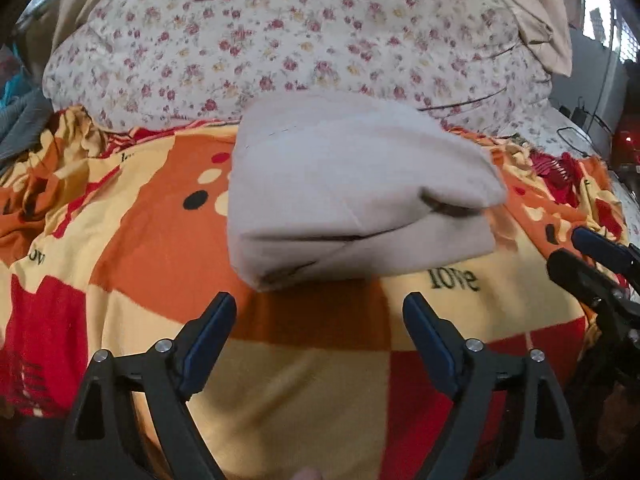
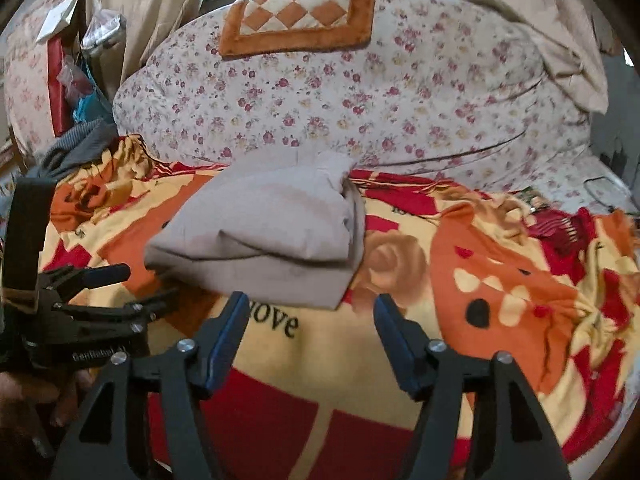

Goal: Fold large clothes

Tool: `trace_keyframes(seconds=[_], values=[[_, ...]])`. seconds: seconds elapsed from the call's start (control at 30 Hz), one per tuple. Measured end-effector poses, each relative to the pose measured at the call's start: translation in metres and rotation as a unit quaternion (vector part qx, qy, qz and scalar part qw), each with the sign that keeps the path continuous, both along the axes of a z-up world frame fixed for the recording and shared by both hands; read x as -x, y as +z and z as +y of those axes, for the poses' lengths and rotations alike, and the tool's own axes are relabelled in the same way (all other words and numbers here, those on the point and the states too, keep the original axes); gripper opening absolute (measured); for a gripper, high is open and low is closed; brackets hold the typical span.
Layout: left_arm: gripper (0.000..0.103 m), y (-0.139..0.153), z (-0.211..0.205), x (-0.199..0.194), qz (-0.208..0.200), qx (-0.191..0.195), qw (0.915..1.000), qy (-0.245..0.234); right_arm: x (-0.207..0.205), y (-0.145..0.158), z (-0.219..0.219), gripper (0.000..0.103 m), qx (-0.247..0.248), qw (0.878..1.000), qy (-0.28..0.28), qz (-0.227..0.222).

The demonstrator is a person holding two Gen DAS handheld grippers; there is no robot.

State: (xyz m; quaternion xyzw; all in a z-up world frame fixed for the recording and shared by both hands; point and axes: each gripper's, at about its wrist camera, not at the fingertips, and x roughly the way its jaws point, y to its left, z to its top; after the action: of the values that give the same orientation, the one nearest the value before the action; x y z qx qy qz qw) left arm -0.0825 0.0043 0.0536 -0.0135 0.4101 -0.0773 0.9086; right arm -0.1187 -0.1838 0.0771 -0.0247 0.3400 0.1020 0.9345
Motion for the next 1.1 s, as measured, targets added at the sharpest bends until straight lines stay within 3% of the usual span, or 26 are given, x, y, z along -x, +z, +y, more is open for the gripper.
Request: trace_keyframes(seconds=[0.17,0.37,0.57,1.1], values=[[0.083,0.013,0.008,0.022,-0.033,0.017,0.9991,0.021,0.018,0.004,-0.016,0.068,-0.018,0.999,-0.045,-0.020],[0.083,0.017,0.019,0.026,-0.044,0.005,0.9966,0.069,0.018,0.005,-0.030,0.068,-0.045,0.996,-0.070,-0.025],[0.083,0.011,0.018,0.026,-0.033,0.015,0.9970,0.068,0.015,-0.001,-0.025,0.068,-0.036,0.997,-0.067,-0.019],[0.083,0.009,0.007,0.028,-0.039,-0.006,0.9981,0.047,0.020,0.002,-0.023,0.068,-0.034,0.997,-0.061,-0.032]])
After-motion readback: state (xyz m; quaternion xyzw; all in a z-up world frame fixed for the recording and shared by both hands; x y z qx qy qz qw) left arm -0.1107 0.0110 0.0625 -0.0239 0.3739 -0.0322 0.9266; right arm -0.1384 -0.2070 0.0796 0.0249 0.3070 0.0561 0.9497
